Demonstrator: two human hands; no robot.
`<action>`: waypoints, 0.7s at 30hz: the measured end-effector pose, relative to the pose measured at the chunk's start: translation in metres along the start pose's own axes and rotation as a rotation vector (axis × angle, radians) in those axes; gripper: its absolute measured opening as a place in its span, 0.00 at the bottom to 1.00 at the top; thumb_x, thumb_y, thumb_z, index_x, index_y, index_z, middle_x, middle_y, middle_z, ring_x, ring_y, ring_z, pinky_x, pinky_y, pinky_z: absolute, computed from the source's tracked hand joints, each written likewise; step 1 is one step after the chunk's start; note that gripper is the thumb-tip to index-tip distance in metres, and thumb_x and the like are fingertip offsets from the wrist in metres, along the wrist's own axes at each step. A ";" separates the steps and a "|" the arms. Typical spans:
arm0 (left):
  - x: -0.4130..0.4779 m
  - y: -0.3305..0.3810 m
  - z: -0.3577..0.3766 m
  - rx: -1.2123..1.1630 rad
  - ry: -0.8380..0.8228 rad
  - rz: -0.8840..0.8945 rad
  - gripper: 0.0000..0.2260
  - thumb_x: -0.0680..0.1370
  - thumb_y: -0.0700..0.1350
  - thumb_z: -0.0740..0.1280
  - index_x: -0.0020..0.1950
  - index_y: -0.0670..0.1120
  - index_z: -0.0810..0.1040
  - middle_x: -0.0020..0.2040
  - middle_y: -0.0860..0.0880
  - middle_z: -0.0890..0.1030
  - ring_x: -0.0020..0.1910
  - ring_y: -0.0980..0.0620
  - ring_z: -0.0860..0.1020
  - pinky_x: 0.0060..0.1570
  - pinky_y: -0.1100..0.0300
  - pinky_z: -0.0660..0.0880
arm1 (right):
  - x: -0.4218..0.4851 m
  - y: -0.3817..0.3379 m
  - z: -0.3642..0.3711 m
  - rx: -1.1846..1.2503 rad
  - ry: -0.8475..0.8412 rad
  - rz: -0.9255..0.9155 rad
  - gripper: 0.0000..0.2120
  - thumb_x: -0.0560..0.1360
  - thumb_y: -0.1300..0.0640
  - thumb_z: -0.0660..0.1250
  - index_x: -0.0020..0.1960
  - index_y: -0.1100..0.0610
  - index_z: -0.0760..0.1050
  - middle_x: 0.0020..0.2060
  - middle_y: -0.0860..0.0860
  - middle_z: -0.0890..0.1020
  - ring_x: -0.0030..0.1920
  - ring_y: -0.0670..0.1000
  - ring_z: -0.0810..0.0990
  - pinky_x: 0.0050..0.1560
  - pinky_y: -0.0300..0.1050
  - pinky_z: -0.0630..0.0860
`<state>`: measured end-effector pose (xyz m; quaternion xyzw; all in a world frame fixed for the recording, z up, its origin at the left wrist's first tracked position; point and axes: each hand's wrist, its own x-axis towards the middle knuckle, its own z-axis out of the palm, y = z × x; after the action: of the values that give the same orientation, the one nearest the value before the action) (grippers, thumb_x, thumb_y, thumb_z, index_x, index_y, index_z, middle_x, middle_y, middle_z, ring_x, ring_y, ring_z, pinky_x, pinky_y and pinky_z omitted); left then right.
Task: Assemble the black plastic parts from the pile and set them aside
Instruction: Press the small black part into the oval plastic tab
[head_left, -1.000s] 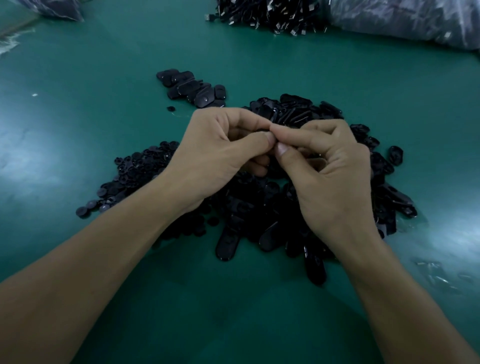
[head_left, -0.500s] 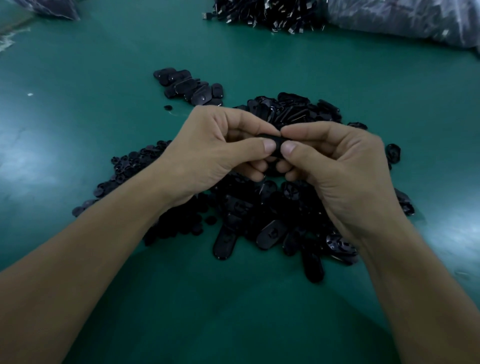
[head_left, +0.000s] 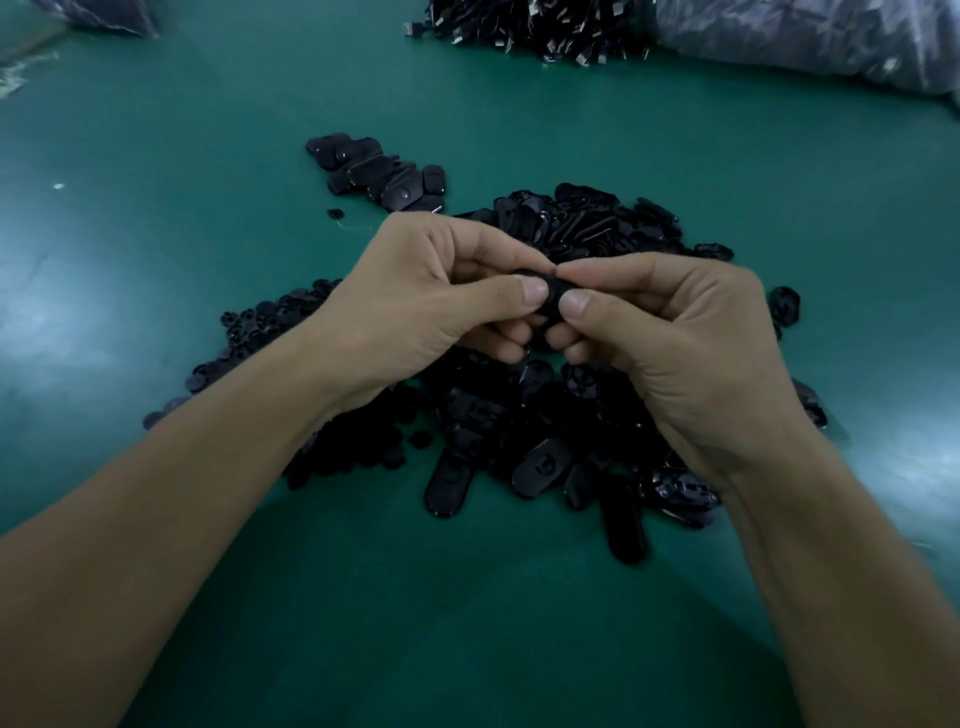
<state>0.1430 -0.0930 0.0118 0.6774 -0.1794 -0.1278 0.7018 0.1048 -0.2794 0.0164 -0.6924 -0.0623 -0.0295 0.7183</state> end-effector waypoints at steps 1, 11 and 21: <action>0.000 0.000 0.001 -0.003 0.003 -0.002 0.09 0.70 0.44 0.73 0.49 0.45 0.85 0.37 0.46 0.85 0.34 0.54 0.83 0.35 0.64 0.79 | 0.000 0.001 0.001 -0.006 0.002 -0.002 0.07 0.73 0.69 0.73 0.48 0.59 0.84 0.35 0.56 0.86 0.35 0.50 0.85 0.37 0.37 0.79; -0.002 0.004 0.003 0.032 -0.016 -0.019 0.10 0.71 0.43 0.73 0.51 0.43 0.83 0.39 0.45 0.86 0.35 0.54 0.84 0.36 0.64 0.80 | -0.001 -0.001 -0.002 -0.045 0.019 -0.005 0.07 0.72 0.68 0.75 0.45 0.58 0.83 0.34 0.55 0.86 0.33 0.49 0.85 0.35 0.37 0.79; -0.004 0.006 0.006 0.093 0.008 -0.002 0.10 0.71 0.43 0.72 0.51 0.42 0.83 0.38 0.43 0.85 0.34 0.53 0.84 0.35 0.64 0.80 | 0.000 -0.002 -0.007 -0.057 -0.024 0.015 0.07 0.68 0.62 0.77 0.45 0.57 0.84 0.36 0.56 0.86 0.34 0.50 0.85 0.36 0.37 0.80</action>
<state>0.1359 -0.0964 0.0178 0.7101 -0.1815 -0.1175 0.6700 0.1047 -0.2865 0.0180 -0.7133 -0.0650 -0.0177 0.6977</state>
